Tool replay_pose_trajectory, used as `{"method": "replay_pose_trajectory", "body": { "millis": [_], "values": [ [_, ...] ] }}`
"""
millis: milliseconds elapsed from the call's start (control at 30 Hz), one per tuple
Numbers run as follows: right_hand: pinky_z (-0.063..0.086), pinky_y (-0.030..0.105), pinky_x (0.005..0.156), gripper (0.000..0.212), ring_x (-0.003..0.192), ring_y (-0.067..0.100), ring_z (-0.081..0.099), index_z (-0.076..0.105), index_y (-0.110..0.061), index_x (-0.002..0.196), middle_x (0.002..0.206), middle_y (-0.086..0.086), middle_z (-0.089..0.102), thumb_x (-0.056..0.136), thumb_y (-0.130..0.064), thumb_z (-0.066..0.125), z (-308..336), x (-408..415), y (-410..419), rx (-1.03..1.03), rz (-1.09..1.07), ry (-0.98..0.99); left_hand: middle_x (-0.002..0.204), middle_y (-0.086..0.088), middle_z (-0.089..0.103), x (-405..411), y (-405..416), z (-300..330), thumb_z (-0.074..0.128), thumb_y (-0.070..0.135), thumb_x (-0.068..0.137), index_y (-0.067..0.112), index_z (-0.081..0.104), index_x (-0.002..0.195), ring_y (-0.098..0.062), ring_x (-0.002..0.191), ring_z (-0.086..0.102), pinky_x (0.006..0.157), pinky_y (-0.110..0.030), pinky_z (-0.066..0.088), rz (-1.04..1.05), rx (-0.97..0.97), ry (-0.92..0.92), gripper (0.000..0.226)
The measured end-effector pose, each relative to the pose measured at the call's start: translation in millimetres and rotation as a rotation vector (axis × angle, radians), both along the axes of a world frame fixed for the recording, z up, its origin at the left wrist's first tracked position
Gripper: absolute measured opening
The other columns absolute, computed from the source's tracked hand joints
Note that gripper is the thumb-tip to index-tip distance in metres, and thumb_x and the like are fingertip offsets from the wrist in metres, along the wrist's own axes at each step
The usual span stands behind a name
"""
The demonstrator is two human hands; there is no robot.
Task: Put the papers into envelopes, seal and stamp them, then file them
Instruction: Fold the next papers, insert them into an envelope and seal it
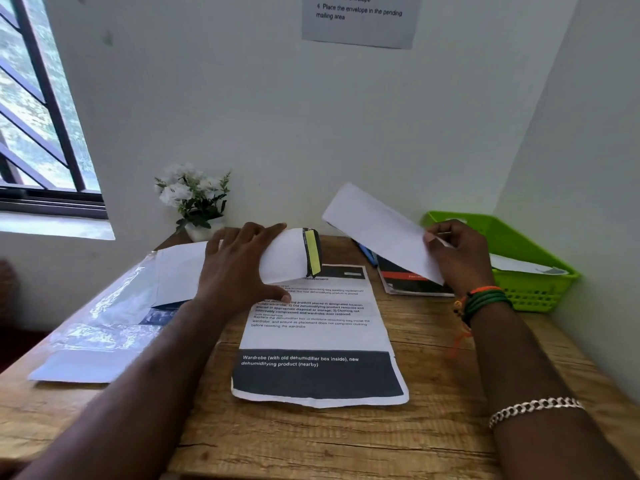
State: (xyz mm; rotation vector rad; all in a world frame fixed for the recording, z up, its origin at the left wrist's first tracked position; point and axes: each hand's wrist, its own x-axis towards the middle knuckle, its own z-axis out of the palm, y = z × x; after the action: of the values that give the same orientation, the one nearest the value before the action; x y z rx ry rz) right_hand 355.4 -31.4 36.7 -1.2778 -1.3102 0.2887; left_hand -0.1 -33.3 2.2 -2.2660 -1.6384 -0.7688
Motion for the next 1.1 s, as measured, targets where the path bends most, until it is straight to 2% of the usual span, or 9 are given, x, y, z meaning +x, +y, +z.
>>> {"method": "replay_pose_trajectory", "body": {
  "millis": [133, 333, 467, 600, 700, 967, 1100],
  "values": [
    [0.043, 0.006, 0.07, 0.012, 0.08, 0.01, 0.061, 0.068, -0.013, 0.084, 0.086, 0.004, 0.069, 0.086, -0.002, 0.07, 0, -2, 0, -0.006, 0.045, -0.058, 0.138, 0.003, 0.05, 0, 0, 0, 0.077, 0.085, 0.049, 0.039, 0.032, 0.155, -0.028, 0.128, 0.046, 0.118, -0.055, 0.025, 0.008, 0.007, -0.006, 0.124],
    [0.043, 0.013, 0.074, 0.007, 0.083, 0.007, 0.062, 0.072, -0.012, 0.086, 0.086, -0.002, 0.07, 0.087, -0.005, 0.072, -4, -7, -1, -0.087, 0.1, -0.142, 0.136, 0.002, 0.051, 0, 0, -1, 0.082, 0.08, 0.049, 0.037, 0.033, 0.154, -0.029, 0.125, 0.047, 0.116, -0.057, 0.029, 0.004, 0.028, -0.017, 0.124],
    [0.045, 0.024, 0.078, 0.006, 0.085, 0.009, 0.063, 0.073, -0.013, 0.085, 0.086, -0.004, 0.07, 0.086, -0.006, 0.073, -4, -8, -3, -0.122, 0.116, -0.177, 0.136, 0.002, 0.051, 2, 0, -2, 0.083, 0.078, 0.05, 0.037, 0.034, 0.154, -0.028, 0.124, 0.048, 0.116, -0.055, 0.029, -0.019, 0.039, -0.018, 0.122],
    [0.046, 0.024, 0.08, 0.01, 0.088, 0.008, 0.064, 0.074, -0.016, 0.084, 0.086, -0.009, 0.07, 0.086, -0.007, 0.073, -2, -9, -6, -0.126, 0.129, -0.206, 0.135, 0.002, 0.051, 3, 0, -3, 0.079, 0.082, 0.05, 0.037, 0.034, 0.154, -0.028, 0.123, 0.047, 0.116, -0.054, 0.029, -0.031, 0.044, -0.006, 0.122],
    [0.046, 0.022, 0.081, 0.012, 0.09, 0.009, 0.065, 0.074, -0.019, 0.083, 0.087, -0.008, 0.072, 0.085, -0.007, 0.074, -2, -10, -8, -0.122, 0.15, -0.227, 0.135, 0.004, 0.051, 5, 0, -3, 0.068, 0.09, 0.049, 0.038, 0.032, 0.154, -0.026, 0.122, 0.046, 0.115, -0.052, 0.03, -0.042, 0.038, 0.007, 0.122],
    [0.053, 0.036, 0.089, 0.011, 0.093, 0.016, 0.068, 0.077, -0.019, 0.083, 0.09, -0.003, 0.075, 0.083, -0.008, 0.076, 5, -5, -11, -0.147, 0.16, -0.227, 0.136, 0.004, 0.049, 4, 2, -4, 0.055, 0.097, 0.048, 0.038, 0.032, 0.154, -0.026, 0.125, 0.045, 0.116, -0.052, 0.029, -0.036, 0.022, 0.005, 0.124],
    [0.052, 0.033, 0.092, 0.012, 0.091, 0.011, 0.068, 0.077, -0.022, 0.081, 0.087, -0.007, 0.074, 0.082, -0.01, 0.076, 6, -4, -14, -0.116, 0.094, -0.321, 0.137, 0.004, 0.049, 4, 1, -4, 0.063, 0.092, 0.05, 0.039, 0.031, 0.154, -0.026, 0.126, 0.043, 0.117, -0.053, 0.027, -0.046, 0.022, 0.013, 0.121]
  ]
}}
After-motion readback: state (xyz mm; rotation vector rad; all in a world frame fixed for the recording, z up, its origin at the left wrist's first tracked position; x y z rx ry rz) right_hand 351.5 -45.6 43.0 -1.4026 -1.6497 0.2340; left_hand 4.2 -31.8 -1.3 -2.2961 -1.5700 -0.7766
